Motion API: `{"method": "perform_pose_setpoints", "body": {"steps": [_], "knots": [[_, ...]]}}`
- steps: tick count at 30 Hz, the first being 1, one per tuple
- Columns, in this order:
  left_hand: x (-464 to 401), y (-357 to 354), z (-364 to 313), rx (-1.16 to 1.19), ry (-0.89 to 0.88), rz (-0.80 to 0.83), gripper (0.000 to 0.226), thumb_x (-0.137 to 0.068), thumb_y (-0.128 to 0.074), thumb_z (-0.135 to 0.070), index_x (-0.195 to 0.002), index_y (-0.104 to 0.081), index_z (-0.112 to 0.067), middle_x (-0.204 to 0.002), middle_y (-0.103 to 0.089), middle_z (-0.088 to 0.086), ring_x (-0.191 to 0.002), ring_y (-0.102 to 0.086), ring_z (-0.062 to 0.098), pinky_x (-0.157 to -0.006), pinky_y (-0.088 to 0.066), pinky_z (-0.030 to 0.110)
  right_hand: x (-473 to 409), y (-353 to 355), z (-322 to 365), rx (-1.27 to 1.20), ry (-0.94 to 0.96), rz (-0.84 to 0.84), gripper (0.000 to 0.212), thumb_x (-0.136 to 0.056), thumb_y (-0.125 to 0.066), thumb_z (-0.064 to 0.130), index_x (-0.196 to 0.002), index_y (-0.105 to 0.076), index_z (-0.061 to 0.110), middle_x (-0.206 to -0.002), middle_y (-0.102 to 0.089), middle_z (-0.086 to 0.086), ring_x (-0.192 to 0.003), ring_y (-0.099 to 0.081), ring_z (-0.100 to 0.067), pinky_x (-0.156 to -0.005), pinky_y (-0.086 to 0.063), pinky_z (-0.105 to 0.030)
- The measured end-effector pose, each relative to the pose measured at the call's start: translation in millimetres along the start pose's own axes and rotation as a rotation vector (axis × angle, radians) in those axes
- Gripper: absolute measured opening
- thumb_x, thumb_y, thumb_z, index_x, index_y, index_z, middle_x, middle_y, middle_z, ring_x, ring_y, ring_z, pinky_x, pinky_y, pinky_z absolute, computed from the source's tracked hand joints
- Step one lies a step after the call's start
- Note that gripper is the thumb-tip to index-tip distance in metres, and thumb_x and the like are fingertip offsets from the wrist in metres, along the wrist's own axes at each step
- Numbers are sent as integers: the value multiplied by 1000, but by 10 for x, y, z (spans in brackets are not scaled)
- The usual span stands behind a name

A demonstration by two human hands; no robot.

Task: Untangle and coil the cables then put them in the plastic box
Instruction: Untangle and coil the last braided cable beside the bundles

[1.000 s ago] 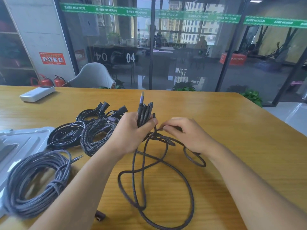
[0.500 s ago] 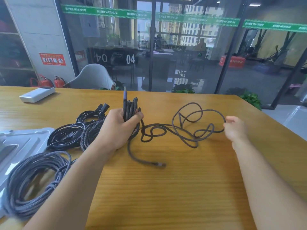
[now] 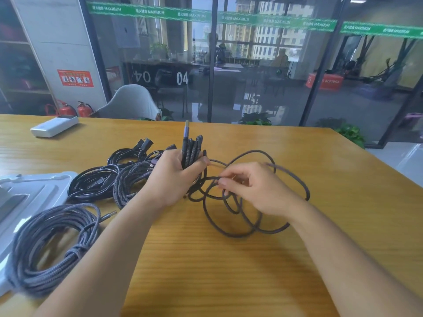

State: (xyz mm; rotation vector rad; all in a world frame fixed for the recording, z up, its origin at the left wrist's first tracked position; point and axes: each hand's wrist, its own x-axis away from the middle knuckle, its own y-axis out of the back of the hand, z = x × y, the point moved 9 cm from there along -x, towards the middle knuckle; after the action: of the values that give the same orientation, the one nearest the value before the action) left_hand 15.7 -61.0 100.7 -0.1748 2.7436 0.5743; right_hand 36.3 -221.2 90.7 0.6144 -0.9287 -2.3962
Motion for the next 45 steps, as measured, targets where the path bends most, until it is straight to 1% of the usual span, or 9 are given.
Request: {"method": "perform_pose_setpoints", "body": {"steps": [5, 9, 16, 22, 25, 28, 33, 40, 45], "knots": [[-16, 16, 8, 64, 9, -17, 43, -103, -65, -25, -87, -49, 12, -63, -37, 9, -56, -30, 22, -56, -28, 37, -49, 202, -200, -338, -92, -202, 15, -103, -64, 20, -97, -78, 16, -86, -77, 0, -87, -75, -15, -88, -63, -44], [-30, 89, 59, 118, 39, -80, 40, -102, -66, -26, -88, -52, 9, -63, -38, 8, -55, -31, 22, -53, -29, 34, -13, 295, -47, -173, 82, -305, 12, -101, -68, 20, -100, -79, 24, -88, -74, 13, -87, -68, -6, -77, -51, -18], [-27, 164, 95, 217, 58, -138, 37, -101, -66, -24, -98, -55, 11, -59, -37, -1, -51, -29, 17, -48, -27, 30, 24, 170, 47, -140, 181, -156, 17, -100, -68, 16, -110, -80, 24, -96, -69, 8, -91, -65, -18, -80, -53, -30], [-13, 91, 70, 295, 59, -110, 36, -101, -65, -21, -101, -56, 14, -60, -35, 2, -56, -29, 20, -54, -28, 33, -31, -38, -38, -411, 42, -1, 31, -99, -67, 5, -125, -73, 21, -92, -67, 2, -67, -63, -17, -54, -56, -34], [-7, 23, 60, 310, 59, -63, 31, -102, -65, -22, -101, -61, 9, -59, -36, 2, -55, -29, 20, -54, -29, 33, -47, -176, -126, -326, -33, 64, 46, -94, -78, 23, -136, -65, 38, -113, -64, 15, -96, -68, -14, -86, -61, -40], [-17, 9, 58, 303, 55, -54, 28, -101, -66, -23, -100, -65, 5, -58, -37, 2, -52, -31, 20, -51, -34, 29, -32, -289, -151, -427, -81, 147, 46, -97, -73, 23, -140, -59, 34, -137, -62, 18, -120, -65, -7, -106, -53, -33], [-8, -14, 56, 313, 63, -51, 23, -102, -65, -16, -97, -65, 6, -54, -39, -1, -45, -36, 14, -47, -40, 18, -77, -276, -204, -533, -126, 58, 47, -87, -84, 15, -126, -59, 22, -118, -74, -2, -109, -70, -28, -95, -58, -38], [-17, 19, 87, 277, 58, -56, 23, -102, -65, -20, -97, -67, 3, -55, -39, -1, -50, -31, 16, -50, -30, 29, -70, -444, -221, -458, -217, 152, 23, -102, -67, 31, -120, -66, 17, -110, -78, -5, -98, -76, -21, -79, -55, -34], [-21, 102, 94, 289, 45, -86, 27, -102, -65, -20, -100, -62, 7, -59, -34, 3, -54, -27, 20, -53, -23, 39, -88, -372, -260, -641, -247, 12, 14, -110, -53, 21, -110, -60, 9, -106, -77, -9, -97, -77, -23, -90, -60, -38]]}}
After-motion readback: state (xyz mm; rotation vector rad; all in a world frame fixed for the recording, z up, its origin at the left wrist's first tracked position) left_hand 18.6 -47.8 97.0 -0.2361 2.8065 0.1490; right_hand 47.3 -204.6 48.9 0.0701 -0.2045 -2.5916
